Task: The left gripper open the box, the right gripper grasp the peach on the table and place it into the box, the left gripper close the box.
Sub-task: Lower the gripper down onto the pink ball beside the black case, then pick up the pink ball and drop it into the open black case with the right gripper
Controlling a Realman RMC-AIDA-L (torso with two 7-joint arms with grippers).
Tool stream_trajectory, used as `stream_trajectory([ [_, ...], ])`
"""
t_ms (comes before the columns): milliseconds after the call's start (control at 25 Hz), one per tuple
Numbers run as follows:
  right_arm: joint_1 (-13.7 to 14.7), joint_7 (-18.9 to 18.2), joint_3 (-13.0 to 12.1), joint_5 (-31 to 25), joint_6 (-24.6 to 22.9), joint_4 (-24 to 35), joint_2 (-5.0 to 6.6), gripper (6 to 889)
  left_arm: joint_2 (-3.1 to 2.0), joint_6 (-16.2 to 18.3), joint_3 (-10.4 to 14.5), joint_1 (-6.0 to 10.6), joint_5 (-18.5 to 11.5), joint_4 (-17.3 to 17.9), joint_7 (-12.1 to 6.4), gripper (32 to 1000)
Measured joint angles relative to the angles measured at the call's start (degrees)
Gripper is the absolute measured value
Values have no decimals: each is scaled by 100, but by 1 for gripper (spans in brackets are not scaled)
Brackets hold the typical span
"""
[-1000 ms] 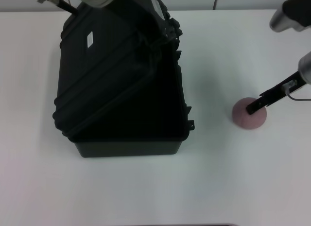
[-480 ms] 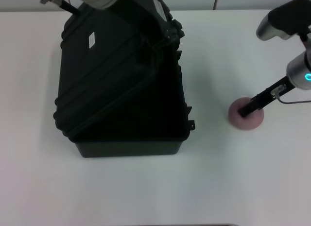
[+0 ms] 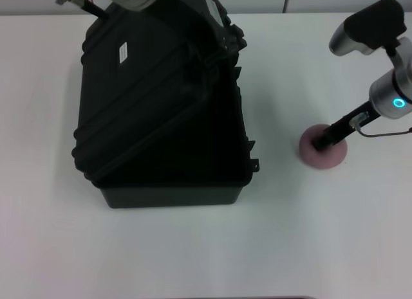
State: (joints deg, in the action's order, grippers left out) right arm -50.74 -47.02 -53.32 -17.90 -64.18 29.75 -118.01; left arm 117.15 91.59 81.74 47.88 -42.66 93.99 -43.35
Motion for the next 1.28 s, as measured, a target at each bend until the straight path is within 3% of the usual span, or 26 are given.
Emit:
stream_trajectory([
  [240, -1, 0, 25, -3, 3, 0, -2, 509, 0, -9, -6, -2, -7, 0, -29, 89],
  [320, 12, -12, 25, -11, 3, 17, -2, 311, 1, -12, -7, -13, -13, 0, -40, 89],
  [800, 264, -153, 23, -383, -164, 373, -1, 208, 1, 8, -19, -37, -7, 0, -50, 90],
  [1040, 733, -156, 24, -867, -701, 1469, -3, 187, 1, 28, -20, -49, 0, -2, -51, 90],
  [1280, 1197, -166, 24, -1741, -1348, 2815, 0, 155, 0, 28, -16, -51, -7, -4, -50, 91],
])
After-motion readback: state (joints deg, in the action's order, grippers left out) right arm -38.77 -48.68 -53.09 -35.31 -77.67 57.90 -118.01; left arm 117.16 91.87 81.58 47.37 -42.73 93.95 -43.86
